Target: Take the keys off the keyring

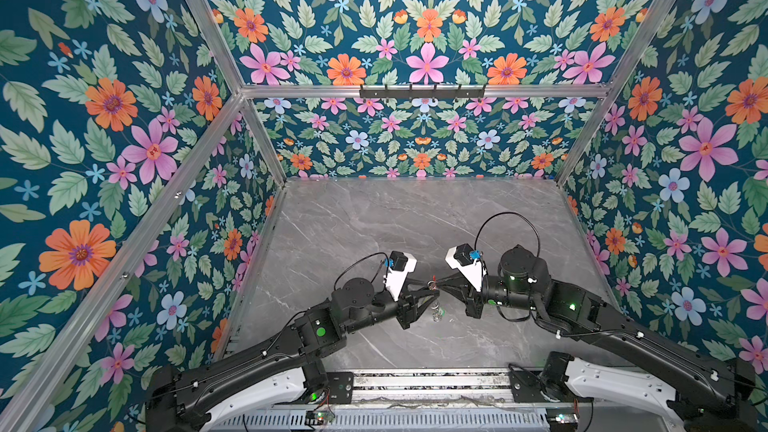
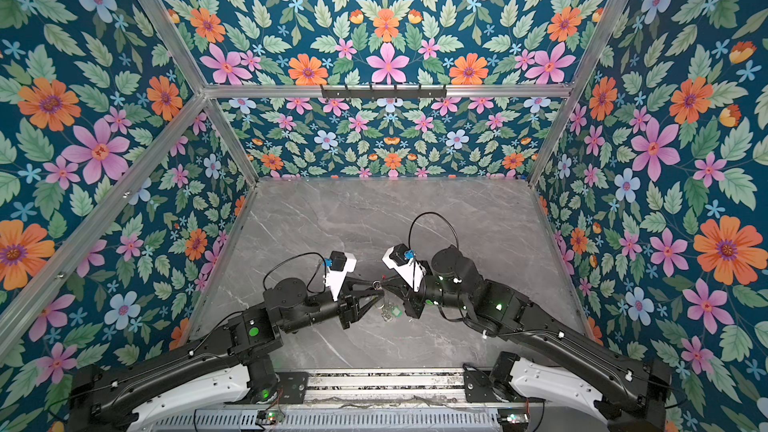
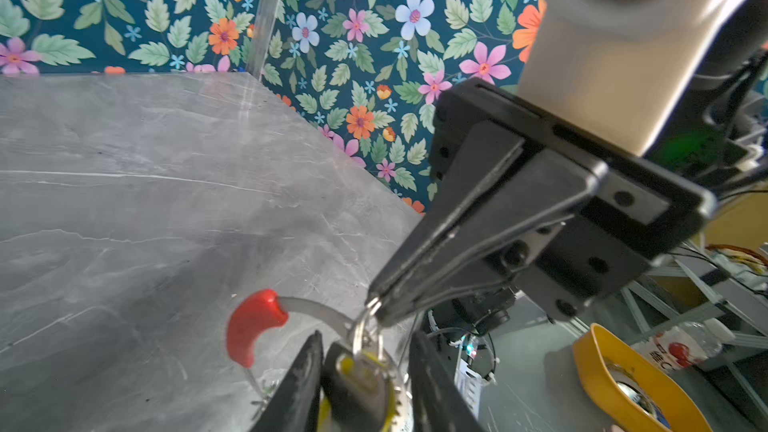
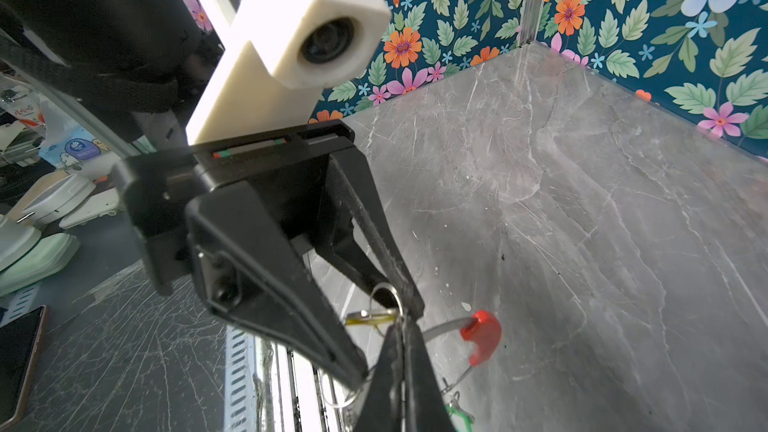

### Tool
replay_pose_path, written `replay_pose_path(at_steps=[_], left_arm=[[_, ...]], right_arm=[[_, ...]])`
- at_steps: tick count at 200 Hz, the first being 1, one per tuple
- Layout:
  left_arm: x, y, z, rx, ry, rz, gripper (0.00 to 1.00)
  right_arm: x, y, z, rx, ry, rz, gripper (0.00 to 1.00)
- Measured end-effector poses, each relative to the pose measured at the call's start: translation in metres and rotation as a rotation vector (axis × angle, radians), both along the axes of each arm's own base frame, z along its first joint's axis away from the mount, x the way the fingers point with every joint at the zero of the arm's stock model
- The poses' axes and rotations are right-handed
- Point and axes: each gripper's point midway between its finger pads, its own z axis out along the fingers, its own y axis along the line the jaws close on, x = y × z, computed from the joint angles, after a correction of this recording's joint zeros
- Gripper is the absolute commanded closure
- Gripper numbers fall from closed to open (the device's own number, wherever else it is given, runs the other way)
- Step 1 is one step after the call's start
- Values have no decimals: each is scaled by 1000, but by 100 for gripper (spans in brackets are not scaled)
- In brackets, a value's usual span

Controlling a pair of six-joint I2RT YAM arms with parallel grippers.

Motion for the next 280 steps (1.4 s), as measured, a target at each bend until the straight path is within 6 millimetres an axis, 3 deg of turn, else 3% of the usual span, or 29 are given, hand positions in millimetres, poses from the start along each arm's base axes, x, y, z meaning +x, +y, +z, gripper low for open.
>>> replay_pose_path(at_steps=[20,39,102,200,220,231,253,280], left_arm=[[4,2,-2,16,-13,24,78],[4,3,-4,23,-14,27,78],[1,6,-1,9,-20,21,100],[-7,6,-5,10,-9,-18,100],[-8,4,-8,24,1,-30,75],[-8,4,-13,40,13,-31,68],[-8,10,-25,78,51,-15,62],[-10,22,-15,63,34,5,59]], right_arm=[[0,0,1,1,0,0,100],[0,0,0,-2,0,-2,100],[-1,-3,5,11,-11,-4,100],[-5,-10,12,43,-11,16,100],[-6,-10,12,44,-8,21,100],[-7,-10,14,50,-9,26,100],[-9,-9,23,71,-19,39,100],[-12,-8,23,72,-11,58,100]])
